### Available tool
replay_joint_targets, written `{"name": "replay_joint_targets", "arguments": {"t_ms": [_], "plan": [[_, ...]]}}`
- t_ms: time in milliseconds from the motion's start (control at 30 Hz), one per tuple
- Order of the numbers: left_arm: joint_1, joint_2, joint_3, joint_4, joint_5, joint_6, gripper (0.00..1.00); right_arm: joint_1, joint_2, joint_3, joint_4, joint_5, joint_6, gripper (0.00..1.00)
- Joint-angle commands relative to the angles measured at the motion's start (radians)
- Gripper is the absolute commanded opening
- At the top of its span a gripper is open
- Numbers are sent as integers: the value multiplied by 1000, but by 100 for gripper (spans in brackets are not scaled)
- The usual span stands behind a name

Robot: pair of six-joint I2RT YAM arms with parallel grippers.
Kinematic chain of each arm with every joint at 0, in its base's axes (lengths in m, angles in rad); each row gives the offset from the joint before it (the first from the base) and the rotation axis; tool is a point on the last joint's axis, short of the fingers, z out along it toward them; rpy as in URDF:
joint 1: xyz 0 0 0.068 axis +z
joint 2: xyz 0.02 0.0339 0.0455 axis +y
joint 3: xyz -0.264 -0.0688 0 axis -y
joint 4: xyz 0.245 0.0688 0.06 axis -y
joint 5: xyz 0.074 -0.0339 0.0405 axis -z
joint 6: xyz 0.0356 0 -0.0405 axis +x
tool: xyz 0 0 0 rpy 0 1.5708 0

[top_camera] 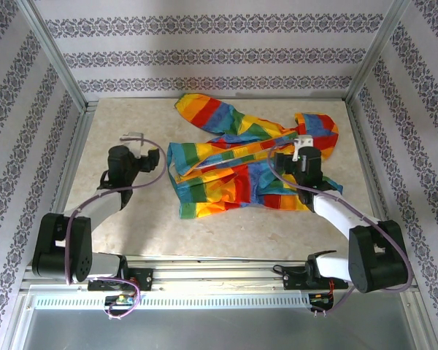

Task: Zip up the jacket

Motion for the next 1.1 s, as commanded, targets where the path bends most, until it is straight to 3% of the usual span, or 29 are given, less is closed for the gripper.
{"name": "replay_joint_targets", "arguments": {"t_ms": [0,167,267,333,367,400,467,533,667,833,1067], "plan": [[-87,45,104,-259,-15,-34,79,72,-19,70,-254,90,0,97],[-222,221,272,-298,-13,-114,77,140,15,144,-387,38,157,90],[-276,383,445,-403,-7,-135,73,192,61,166,-427,-4,244,82],[-285,493,585,-521,2,-180,65,216,98,168,-429,-47,303,69],[-285,554,666,-597,2,-215,59,222,124,169,-427,-84,335,52],[-285,612,743,-674,9,-238,52,226,156,173,-426,-113,362,41],[-284,705,852,-780,46,-265,41,236,222,188,-429,-132,396,29],[-283,757,893,-831,52,-300,34,239,297,214,-435,-145,420,25],[-266,727,776,-812,34,-355,33,228,480,349,-511,-192,417,22],[-163,596,531,-792,46,-442,33,175,710,605,-604,-336,399,14],[-118,346,170,-713,116,-560,32,170,967,1053,-801,-297,300,13]]}}
